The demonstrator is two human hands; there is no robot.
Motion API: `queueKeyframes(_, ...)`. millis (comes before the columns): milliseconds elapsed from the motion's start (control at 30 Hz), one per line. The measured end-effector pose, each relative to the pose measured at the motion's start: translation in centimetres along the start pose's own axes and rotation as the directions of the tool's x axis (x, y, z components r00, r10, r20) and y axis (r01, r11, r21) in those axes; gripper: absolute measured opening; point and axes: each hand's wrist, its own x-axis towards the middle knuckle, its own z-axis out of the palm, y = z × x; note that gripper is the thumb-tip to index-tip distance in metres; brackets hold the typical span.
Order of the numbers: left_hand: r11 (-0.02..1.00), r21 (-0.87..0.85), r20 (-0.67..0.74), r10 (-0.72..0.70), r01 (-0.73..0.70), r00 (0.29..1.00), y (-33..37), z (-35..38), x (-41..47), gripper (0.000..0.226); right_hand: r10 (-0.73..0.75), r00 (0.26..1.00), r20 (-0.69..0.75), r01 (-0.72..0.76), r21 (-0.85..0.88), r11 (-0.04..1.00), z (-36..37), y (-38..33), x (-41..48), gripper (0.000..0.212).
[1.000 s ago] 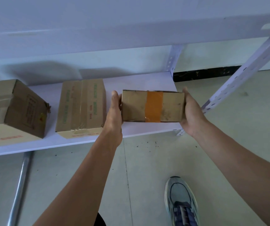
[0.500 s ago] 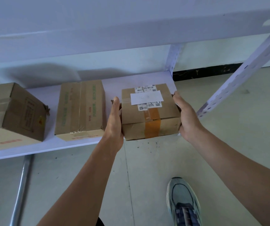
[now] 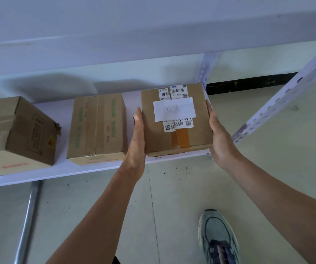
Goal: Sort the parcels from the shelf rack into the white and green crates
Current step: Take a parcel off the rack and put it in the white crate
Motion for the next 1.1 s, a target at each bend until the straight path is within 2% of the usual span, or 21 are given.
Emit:
queueKeyframes(100,0.999,0.023,0.038,0.041,-0.042,0.998,0.1,-0.1,-0.2,0.075,-0.079,0.997,-0.006,0.079,-0.010,0.997,-0.2,0.4,-0.1,0.076)
queueKeyframes(200,1.000,0.005,0.022,0.025,-0.025,0.999,0.4,-0.2,-0.3,0.079,-0.118,0.993,-0.001,0.118,-0.002,0.993,0.0,0.4,-0.1,0.075)
queueKeyframes(300,0.998,0.008,0.049,0.060,-0.061,0.997,0.9,-0.2,-0.6,0.068,-0.104,0.995,0.002,0.104,0.002,0.995,0.1,0.1,-0.1,0.073)
queueKeyframes(400,0.997,-0.025,0.035,0.080,-0.079,0.996,1.4,-0.1,-0.9,0.065,-0.060,0.998,0.009,0.060,0.011,0.998,0.4,-0.7,-0.4,0.073)
queueKeyframes(500,0.997,-0.045,-0.050,0.059,-0.061,0.997,2.4,0.0,-1.7,0.058,0.008,1.000,0.027,-0.008,0.009,1.000,0.8,-2.3,-1.3,0.074)
queueKeyframes(533,0.998,-0.045,-0.044,0.038,-0.040,0.998,3.2,0.1,-2.3,0.051,0.032,0.999,0.028,-0.033,0.015,0.999,1.1,-3.0,-1.7,0.071)
queueKeyframes(700,0.985,-0.166,-0.020,-0.061,0.057,0.998,7.7,-0.2,-6.9,0.059,0.130,0.991,0.021,-0.131,0.095,0.987,3.4,-7.4,-5.2,0.051)
queueKeyframes(867,0.980,-0.159,-0.119,-0.140,0.120,0.983,10.3,-1.7,-13.9,0.056,0.234,0.970,0.061,-0.236,0.044,0.971,6.3,-11.5,-11.0,0.052)
queueKeyframes(967,0.963,-0.226,-0.159,-0.186,0.148,0.970,11.9,-2.6,-19.5,0.065,0.304,0.948,0.095,-0.302,-0.032,0.953,8.3,-14.0,-15.3,0.051)
queueKeyframes(1100,0.953,-0.254,-0.223,-0.223,0.164,0.949,16.2,-3.9,-27.2,0.065,0.370,0.918,0.143,-0.365,-0.063,0.929,11.5,-18.7,-21.1,0.045)
